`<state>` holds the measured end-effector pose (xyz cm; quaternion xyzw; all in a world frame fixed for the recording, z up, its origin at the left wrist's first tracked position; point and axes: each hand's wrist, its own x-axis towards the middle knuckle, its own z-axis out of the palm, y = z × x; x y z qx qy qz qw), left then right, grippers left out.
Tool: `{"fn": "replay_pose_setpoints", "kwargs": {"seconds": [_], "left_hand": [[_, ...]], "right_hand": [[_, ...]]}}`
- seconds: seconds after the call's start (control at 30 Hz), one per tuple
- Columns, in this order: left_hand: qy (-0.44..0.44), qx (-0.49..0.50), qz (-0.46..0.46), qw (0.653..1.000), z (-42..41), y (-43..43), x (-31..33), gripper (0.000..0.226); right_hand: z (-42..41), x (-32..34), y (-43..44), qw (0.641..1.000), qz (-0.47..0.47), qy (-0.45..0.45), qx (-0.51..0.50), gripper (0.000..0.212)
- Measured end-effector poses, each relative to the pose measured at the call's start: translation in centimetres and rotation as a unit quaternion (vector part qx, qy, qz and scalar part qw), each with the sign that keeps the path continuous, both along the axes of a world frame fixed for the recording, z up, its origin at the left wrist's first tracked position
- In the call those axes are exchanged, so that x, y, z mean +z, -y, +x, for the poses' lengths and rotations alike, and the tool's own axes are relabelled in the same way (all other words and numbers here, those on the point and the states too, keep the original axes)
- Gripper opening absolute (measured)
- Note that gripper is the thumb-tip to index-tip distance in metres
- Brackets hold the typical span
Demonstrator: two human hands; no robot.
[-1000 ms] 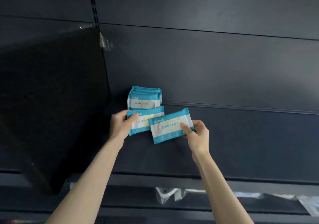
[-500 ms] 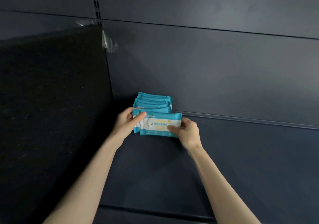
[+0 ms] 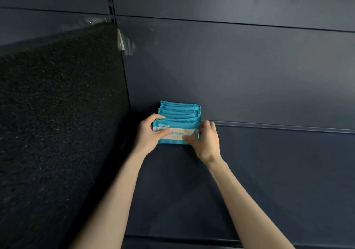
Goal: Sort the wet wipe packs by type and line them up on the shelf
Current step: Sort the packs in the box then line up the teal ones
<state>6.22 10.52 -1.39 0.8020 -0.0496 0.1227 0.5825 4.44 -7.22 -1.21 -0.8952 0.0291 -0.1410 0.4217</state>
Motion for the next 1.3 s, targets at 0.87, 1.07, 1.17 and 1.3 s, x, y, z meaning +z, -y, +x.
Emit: {"fn": "replay_pose_setpoints", "kwargs": {"seconds": [0.87, 1.07, 1.17, 1.3], "left_hand": [[0.035, -0.007, 0.171, 0.985, 1.1, 0.2, -2.8, 0.068], [0.026, 0.017, 0.164, 0.986, 1.3, 0.2, -2.7, 0.065], [0.021, 0.025, 0.16, 0.986, 1.1, 0.3, -2.5, 0.063], [0.004, 0.032, 0.163, 0.986, 0.6, 0.2, -1.7, 0.062]], "right_hand": [[0.5, -0.5, 0.5, 0.994, -0.065, -0.015, 0.086, 0.098], [1.1, -0.3, 0.6, 0.992, -0.066, -0.038, 0.102, 0.086], [1.1, -0.1, 0.6, 0.991, -0.078, -0.048, 0.099, 0.083], [0.6, 0.3, 0.6, 0.99, -0.103, -0.058, 0.077, 0.083]]}}
